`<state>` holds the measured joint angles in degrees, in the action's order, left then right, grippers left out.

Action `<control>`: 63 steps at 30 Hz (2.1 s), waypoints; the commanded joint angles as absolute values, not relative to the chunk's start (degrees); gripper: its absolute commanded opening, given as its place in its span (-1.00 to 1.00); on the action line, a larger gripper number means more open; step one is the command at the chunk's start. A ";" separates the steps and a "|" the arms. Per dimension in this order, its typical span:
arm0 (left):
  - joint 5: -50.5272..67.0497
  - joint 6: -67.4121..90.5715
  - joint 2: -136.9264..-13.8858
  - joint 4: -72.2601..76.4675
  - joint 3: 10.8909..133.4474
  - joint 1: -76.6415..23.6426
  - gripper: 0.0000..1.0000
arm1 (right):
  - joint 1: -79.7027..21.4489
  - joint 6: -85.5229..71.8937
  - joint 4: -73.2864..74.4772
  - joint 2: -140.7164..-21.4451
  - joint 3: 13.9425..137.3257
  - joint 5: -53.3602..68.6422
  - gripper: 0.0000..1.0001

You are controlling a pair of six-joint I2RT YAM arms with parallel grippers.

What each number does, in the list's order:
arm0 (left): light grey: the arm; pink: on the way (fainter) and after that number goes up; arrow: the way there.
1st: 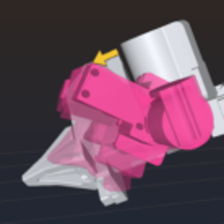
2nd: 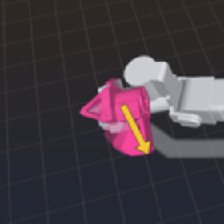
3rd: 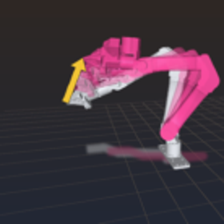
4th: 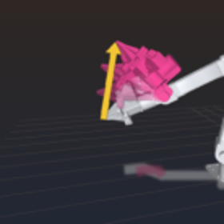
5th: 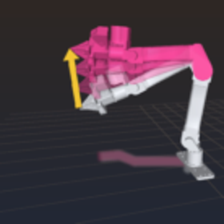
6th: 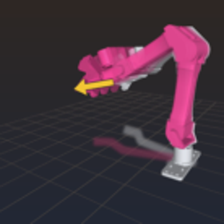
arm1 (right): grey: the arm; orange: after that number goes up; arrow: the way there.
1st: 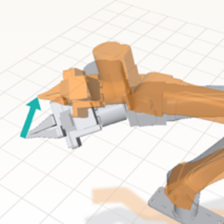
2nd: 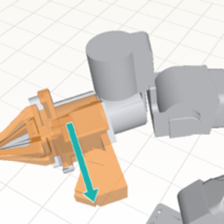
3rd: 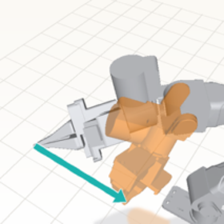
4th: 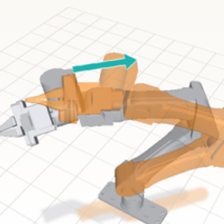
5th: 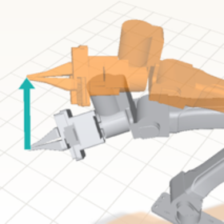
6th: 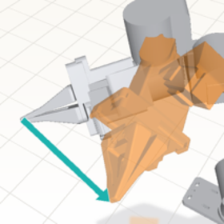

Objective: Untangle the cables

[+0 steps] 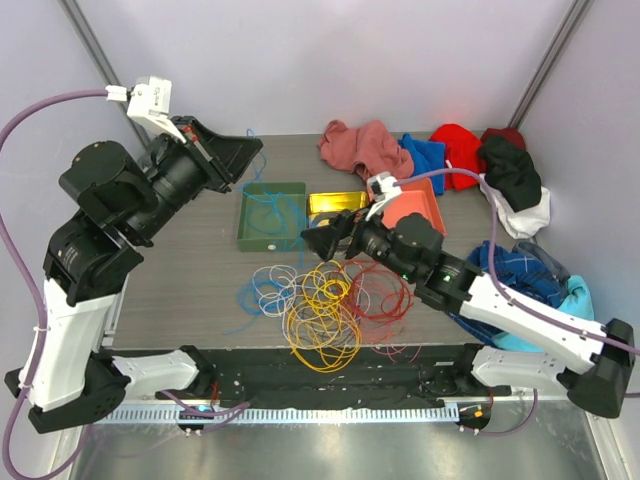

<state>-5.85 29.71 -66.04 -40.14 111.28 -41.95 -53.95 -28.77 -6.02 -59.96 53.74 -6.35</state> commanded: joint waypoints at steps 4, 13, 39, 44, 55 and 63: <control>-3.96 30.23 -64.78 -38.32 109.78 -41.84 -1.00 | -60.37 -27.78 -14.50 -63.98 53.97 -4.56 0.99; -3.43 31.02 -64.60 -37.36 107.14 -41.84 -1.00 | -63.54 -26.54 -17.14 -65.56 55.10 -6.50 0.99; -1.76 32.25 -63.72 -36.48 104.68 -41.84 -1.00 | -64.77 -27.25 -18.64 -68.74 57.13 -12.21 0.88; -1.76 32.52 -63.72 -35.95 103.89 -41.84 -0.99 | -65.65 -27.07 -17.23 -65.92 56.34 -14.06 0.85; 1.75 33.92 -63.28 -34.98 104.33 -41.84 -1.00 | -66.62 -23.65 -11.87 -61.79 55.11 -21.35 0.82; 2.99 34.36 -62.23 -34.63 105.03 -41.84 -0.99 | -66.53 -23.55 -8.35 -60.91 53.71 -23.74 0.74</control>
